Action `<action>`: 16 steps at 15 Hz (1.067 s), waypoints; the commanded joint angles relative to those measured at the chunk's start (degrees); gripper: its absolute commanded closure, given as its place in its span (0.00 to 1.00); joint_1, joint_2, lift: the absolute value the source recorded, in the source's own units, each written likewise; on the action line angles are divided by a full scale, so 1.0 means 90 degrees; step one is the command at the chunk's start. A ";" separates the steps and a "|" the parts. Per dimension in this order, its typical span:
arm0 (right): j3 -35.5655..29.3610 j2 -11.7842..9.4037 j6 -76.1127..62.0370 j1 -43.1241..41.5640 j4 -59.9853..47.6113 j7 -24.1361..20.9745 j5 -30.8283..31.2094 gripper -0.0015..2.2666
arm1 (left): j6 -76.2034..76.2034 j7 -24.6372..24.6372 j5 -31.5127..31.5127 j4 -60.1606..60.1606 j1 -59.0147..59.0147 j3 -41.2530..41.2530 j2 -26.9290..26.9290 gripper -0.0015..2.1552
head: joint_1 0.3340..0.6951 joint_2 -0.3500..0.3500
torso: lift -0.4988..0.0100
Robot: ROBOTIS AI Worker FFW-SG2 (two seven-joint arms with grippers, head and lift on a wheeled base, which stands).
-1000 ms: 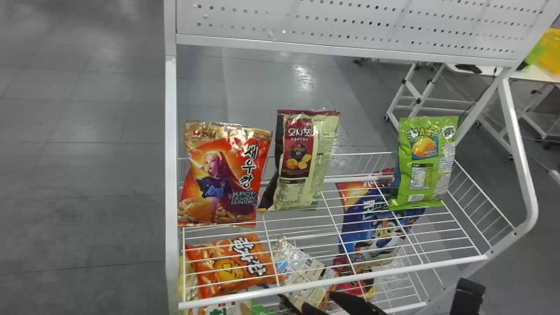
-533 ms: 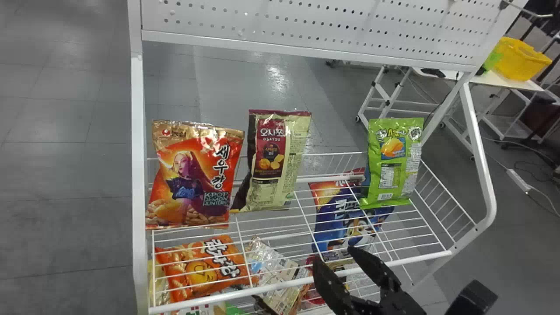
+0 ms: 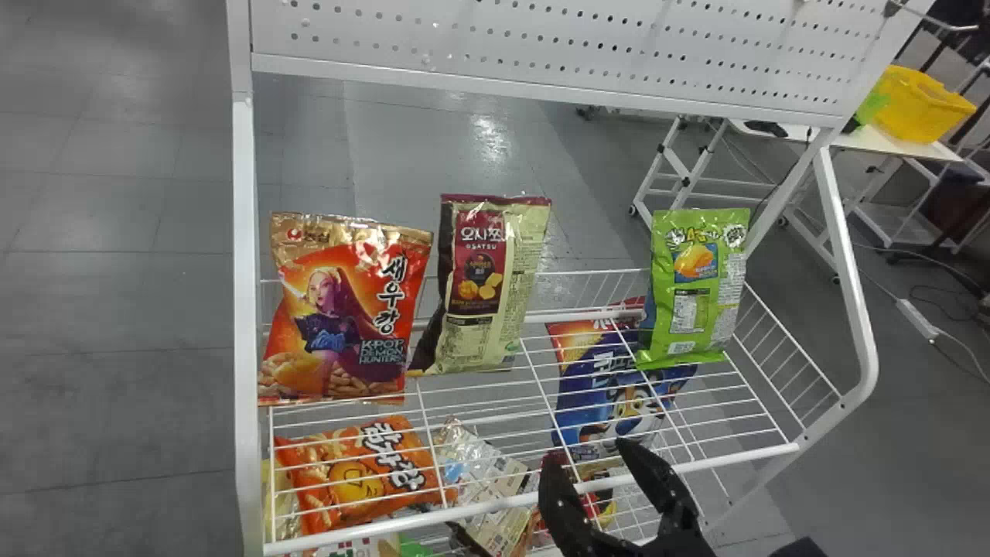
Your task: Hold basket handle with left hand then pick Jagalchi snack with right hand and place into basket
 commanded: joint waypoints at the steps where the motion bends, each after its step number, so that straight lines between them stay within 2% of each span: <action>1: 0.0134 0.0006 -0.0010 -0.0085 0.0008 -0.0008 0.0144 0.06 | 0.0000 -0.0063 -0.0019 0.0000 -0.0003 -0.0025 0.0000 1.00 | 1.00 0.00 | 0.97; 16: 0.0339 0.0006 0.0010 -0.0242 0.0194 -0.0076 0.0437 0.06 | 0.0000 -0.0063 0.0011 0.0058 -0.0042 -0.0025 -0.0020 1.00 | 1.00 0.00 | 0.97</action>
